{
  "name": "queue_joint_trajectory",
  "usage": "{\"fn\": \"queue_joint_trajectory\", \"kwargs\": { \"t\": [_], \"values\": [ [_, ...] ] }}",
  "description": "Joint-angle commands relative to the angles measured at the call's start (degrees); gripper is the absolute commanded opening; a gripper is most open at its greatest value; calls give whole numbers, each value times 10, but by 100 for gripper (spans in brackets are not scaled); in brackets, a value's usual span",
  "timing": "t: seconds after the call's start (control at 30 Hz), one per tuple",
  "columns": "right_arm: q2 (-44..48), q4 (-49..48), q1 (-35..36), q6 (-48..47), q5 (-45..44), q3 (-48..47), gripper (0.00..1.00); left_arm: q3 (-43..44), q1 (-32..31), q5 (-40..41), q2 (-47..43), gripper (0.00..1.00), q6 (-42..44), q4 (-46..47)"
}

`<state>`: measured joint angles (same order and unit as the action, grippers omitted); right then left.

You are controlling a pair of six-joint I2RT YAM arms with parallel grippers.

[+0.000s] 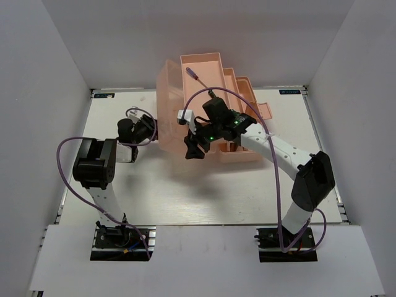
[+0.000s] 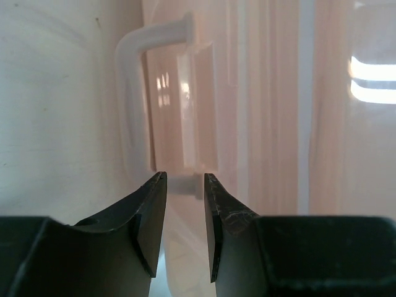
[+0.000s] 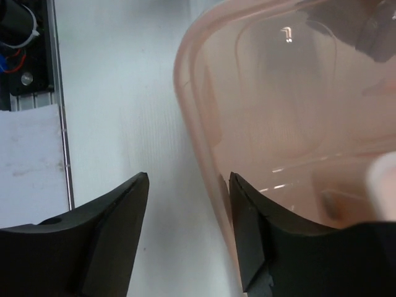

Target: Sort the tools into containers

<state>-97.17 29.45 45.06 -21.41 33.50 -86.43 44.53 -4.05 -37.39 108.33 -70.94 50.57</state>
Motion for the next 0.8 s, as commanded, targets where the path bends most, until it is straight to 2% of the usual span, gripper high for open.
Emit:
{"fn": "queue_joint_trajectory", "kwargs": {
  "t": [0.0,0.03,0.13,0.27,0.37,0.5,0.6,0.77],
  "values": [
    [65,29,6,11,25,-21,59,21,-4,-19,-7,42,5,-2],
    [65,33,5,5,-3,-18,56,21,-4,-19,-7,42,5,-2],
    [77,27,7,1,-53,-10,56,21,-4,-19,-7,42,5,-8],
    [76,16,13,1,-113,-4,64,32,-4,-19,-1,42,5,-14],
    [73,7,19,2,-133,-2,66,37,-4,-14,-1,42,5,-21],
    [82,8,18,3,-80,-9,66,51,-4,-14,-1,42,11,-39],
    [83,25,14,0,-18,-49,66,58,-4,-14,5,42,11,-45],
    [68,57,13,-9,13,-126,64,70,-4,-14,5,42,16,-56]
  ]
}}
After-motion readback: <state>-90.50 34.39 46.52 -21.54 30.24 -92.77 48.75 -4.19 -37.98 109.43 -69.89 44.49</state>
